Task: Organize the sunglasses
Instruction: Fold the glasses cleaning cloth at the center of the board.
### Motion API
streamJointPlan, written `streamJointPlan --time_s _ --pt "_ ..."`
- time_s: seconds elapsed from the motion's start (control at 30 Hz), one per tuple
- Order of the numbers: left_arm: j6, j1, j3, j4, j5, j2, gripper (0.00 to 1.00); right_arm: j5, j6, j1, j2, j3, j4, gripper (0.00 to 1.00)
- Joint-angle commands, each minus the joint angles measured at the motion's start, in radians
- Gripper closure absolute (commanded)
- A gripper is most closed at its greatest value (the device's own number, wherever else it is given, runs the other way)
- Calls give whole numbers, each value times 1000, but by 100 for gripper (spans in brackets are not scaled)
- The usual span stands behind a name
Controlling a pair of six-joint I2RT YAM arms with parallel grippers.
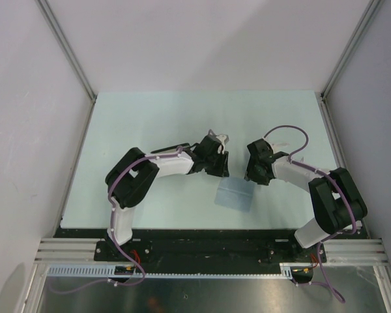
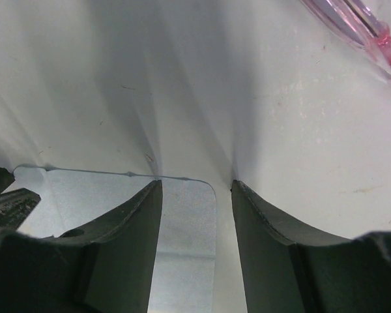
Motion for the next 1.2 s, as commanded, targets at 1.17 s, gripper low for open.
streamJointPlan --time_s 1.17 --pt "72 -53 48 -224 -199 84 64 20 37 27 -64 -5 -57 48"
